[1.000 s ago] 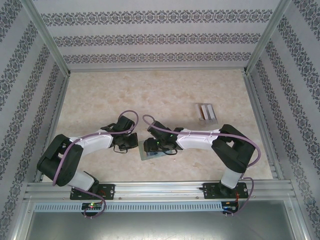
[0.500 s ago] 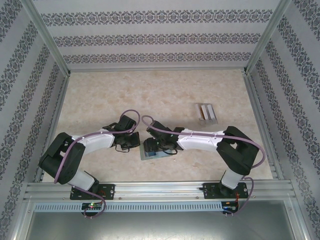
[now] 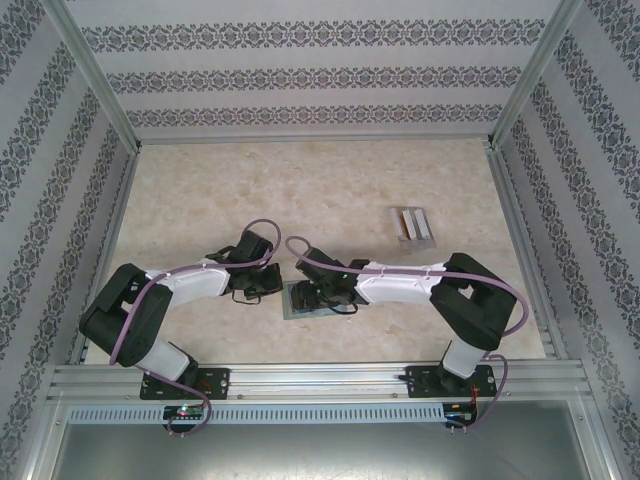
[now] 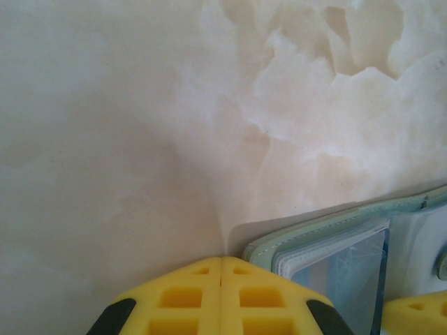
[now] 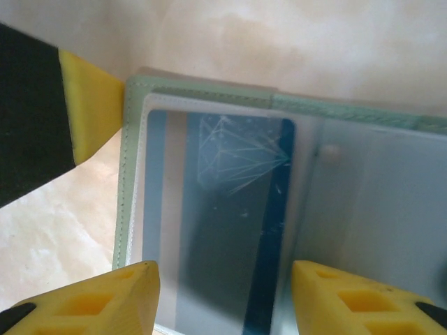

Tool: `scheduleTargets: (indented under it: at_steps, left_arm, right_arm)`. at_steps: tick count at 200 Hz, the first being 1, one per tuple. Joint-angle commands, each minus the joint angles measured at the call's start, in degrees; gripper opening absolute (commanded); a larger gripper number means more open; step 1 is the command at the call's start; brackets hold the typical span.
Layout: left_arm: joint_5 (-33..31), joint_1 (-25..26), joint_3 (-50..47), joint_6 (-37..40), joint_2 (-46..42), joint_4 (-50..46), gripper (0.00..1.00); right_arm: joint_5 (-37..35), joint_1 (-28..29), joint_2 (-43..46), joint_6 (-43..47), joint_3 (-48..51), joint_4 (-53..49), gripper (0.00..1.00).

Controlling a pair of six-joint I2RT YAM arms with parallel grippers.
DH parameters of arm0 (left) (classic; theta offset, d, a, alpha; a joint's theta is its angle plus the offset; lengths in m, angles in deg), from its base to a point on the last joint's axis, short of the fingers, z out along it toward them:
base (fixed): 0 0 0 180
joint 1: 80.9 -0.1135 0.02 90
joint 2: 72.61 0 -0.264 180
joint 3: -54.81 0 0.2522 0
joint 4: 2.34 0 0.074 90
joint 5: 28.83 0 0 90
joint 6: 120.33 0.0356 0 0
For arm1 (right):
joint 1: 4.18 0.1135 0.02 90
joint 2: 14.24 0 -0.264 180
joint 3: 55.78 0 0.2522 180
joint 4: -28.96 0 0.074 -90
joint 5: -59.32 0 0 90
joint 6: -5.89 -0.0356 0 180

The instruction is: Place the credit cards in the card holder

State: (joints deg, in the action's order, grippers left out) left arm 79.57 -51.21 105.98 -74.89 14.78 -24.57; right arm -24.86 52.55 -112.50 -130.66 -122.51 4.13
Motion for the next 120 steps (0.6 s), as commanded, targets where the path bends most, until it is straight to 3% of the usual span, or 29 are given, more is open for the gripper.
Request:
scheduleTargets:
  at_steps: [1,34,87,120]
  left_arm:
    - [3.1,2.8,-2.5,-1.1,4.4,3.0,0.02]
    - [3.2,2.8,-2.8,-1.3,3.5,3.4,0.02]
    - [2.7,2.9,-2.6,-1.2,3.4,2.7,0.01]
    - [0.9,2.9,-1.2,0.5,1.3,-0.9,0.09]
  right_arm:
    - [2.8,1.4,-2.1,-1.7,-1.0,3.6,0.52]
    - [-1.3,4.4,0.3,-0.1,-2.6,2.8,0.52]
    - [-2.9,4.4,2.5,0.4,-1.2,-0.9,0.53]
    - [-2.9,4.4,8.4,0.7,3.6,-3.1,0.53]
